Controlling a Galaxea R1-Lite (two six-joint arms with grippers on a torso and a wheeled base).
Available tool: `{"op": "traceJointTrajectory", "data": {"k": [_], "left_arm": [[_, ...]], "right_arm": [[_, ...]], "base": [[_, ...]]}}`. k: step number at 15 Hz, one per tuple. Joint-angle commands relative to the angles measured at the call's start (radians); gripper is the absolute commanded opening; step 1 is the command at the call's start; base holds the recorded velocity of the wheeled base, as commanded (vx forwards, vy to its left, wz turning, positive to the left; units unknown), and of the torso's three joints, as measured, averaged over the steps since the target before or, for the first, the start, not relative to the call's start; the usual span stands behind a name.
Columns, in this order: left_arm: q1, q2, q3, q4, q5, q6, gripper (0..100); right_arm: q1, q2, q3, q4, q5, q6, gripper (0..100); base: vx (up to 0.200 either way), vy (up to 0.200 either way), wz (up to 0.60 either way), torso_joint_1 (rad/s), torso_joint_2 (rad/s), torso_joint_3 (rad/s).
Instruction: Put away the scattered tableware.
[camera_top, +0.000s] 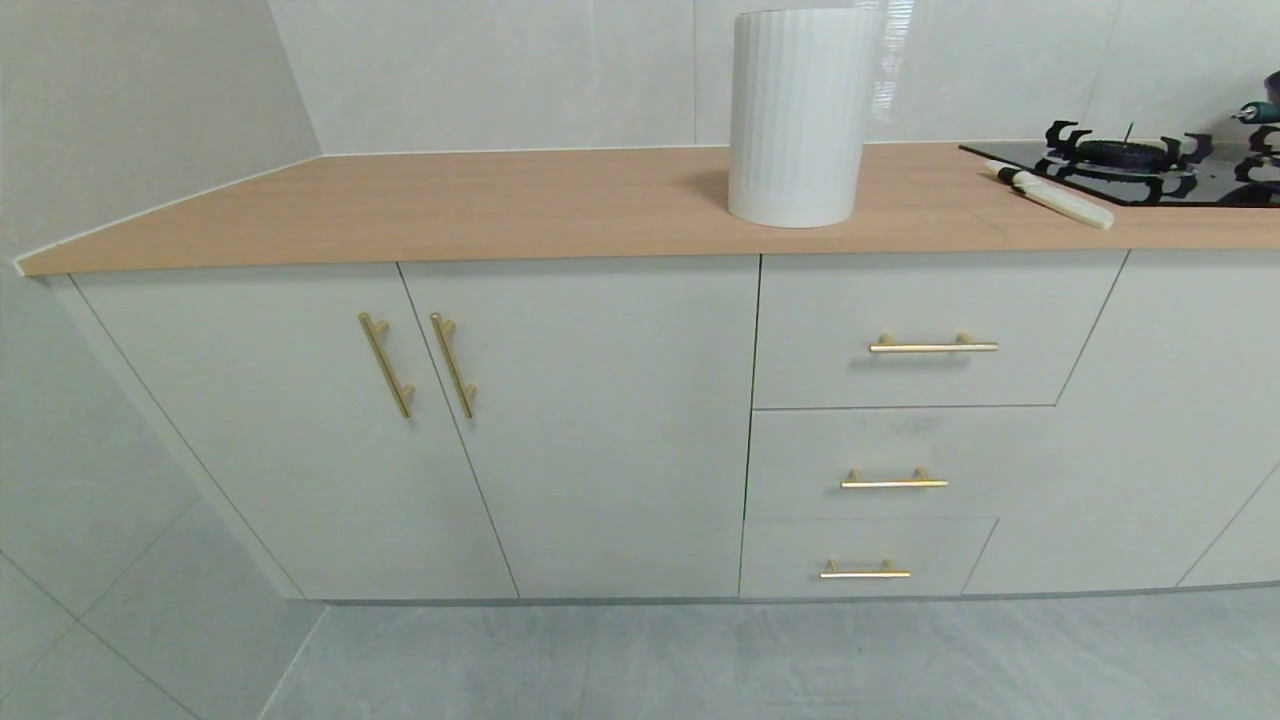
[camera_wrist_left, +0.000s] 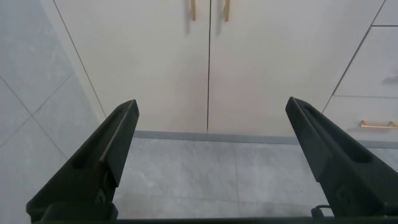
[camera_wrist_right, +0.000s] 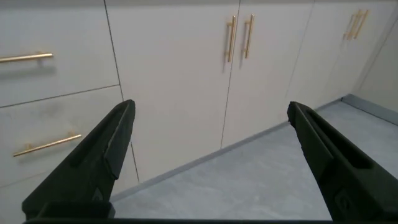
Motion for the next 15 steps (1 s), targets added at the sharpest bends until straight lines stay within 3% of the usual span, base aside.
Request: {"op": "traceJointTrajectory", "data": {"k": [1,2,3,6,8,12,15], "left_arm": [[0.001,0.0,0.0,0.0,0.0,0.0,100],[0.001,0.0,0.0,-0.001,0.0,0.0,100],[-0.001,0.0,0.0,-0.001,0.0,0.001,100],[0.001,0.0,0.0,-0.001,0.0,0.0,100],[0.001,0.0,0.0,-0.001,0.0,0.001,100],[0.001,0.0,0.0,-0.001,0.0,0.0,100],[0.001,0.0,0.0,0.0,0.0,0.0,100]], "right_arm": [[-0.01,-0.073,0.133,-0.02,0.162,0.008,100],[-0.01,-0.073,0.132,0.065,0.295,0.058,100],[-0.01,-0.072,0.13,0.112,0.338,0.126,100],[-0.005,-0.072,0.132,0.095,0.378,0.137,100],[-0.005,-0.072,0.13,0.118,0.414,0.212,100],[-0.005,-0.073,0.132,0.149,0.496,0.15,100],[-0.005,-0.073,0.13,0.149,0.498,0.153,100]], "base": [[0.0,0.0,0.0,0.0,0.0,0.0],[0.0,0.0,0.0,0.0,0.0,0.0],[0.0,0.0,0.0,0.0,0.0,0.0],[0.0,0.0,0.0,0.0,0.0,0.0],[0.0,0.0,0.0,0.0,0.0,0.0],[0.0,0.0,0.0,0.0,0.0,0.0],[0.0,0.0,0.0,0.0,0.0,0.0]]}}
